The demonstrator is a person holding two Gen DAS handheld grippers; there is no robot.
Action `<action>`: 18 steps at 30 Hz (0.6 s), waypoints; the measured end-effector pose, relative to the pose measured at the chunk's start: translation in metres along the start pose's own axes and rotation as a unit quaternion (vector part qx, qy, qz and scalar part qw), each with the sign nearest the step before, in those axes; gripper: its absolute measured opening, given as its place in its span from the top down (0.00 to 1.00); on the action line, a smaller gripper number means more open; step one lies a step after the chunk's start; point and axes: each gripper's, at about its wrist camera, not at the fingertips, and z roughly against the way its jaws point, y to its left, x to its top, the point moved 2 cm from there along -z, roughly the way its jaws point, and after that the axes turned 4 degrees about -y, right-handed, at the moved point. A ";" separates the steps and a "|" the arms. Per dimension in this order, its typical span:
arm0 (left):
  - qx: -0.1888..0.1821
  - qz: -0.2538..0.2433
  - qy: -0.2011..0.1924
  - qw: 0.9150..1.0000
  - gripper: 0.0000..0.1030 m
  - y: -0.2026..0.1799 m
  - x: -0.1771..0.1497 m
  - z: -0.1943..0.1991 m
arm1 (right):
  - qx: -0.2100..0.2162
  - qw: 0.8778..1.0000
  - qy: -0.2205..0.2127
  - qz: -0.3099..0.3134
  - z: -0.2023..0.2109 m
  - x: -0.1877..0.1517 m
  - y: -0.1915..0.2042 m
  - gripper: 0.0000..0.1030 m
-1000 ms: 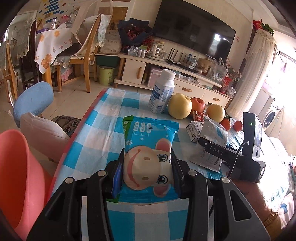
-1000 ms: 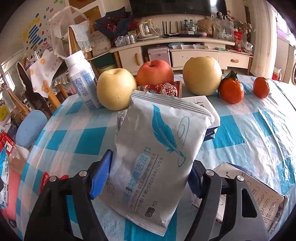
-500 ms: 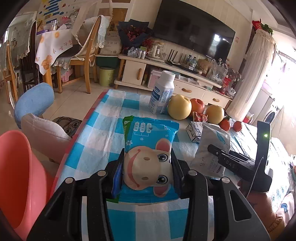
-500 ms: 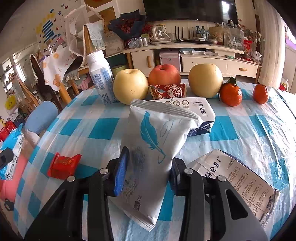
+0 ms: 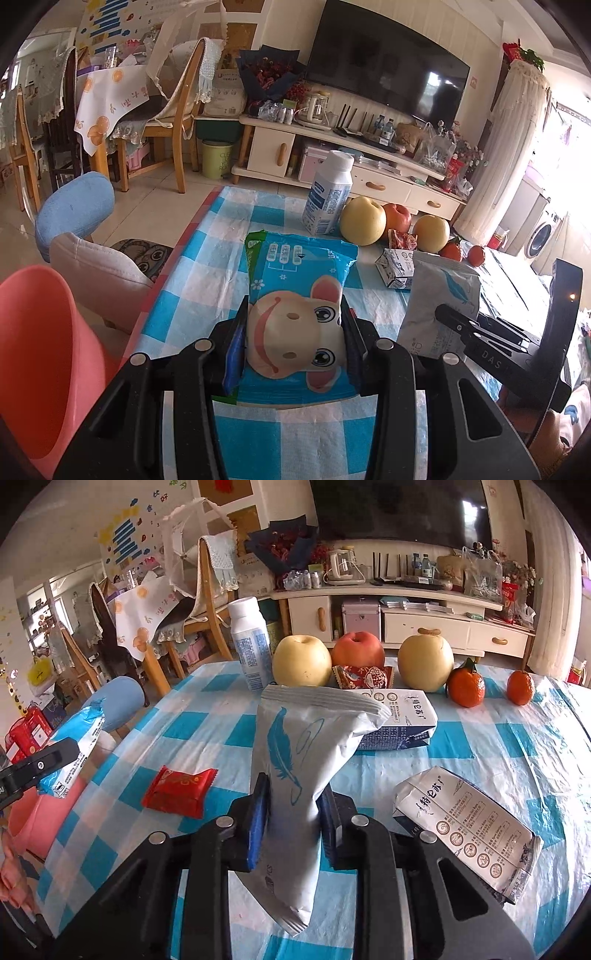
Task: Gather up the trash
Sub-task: 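Carry the wipe pack and feather bag in both tools over the pink bucket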
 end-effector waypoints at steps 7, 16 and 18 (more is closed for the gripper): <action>0.009 0.008 -0.013 1.000 0.56 0.008 0.004 0.011 | 0.015 1.000 -0.016 0.009 0.021 0.007 0.021 0.74; 0.039 0.024 -0.030 0.998 0.56 0.029 0.012 0.027 | 0.050 0.997 -0.036 0.041 0.039 0.024 0.068 0.74; 0.047 0.029 -0.034 0.998 0.56 0.035 0.013 0.031 | 0.059 0.996 -0.040 0.049 0.042 0.027 0.082 0.74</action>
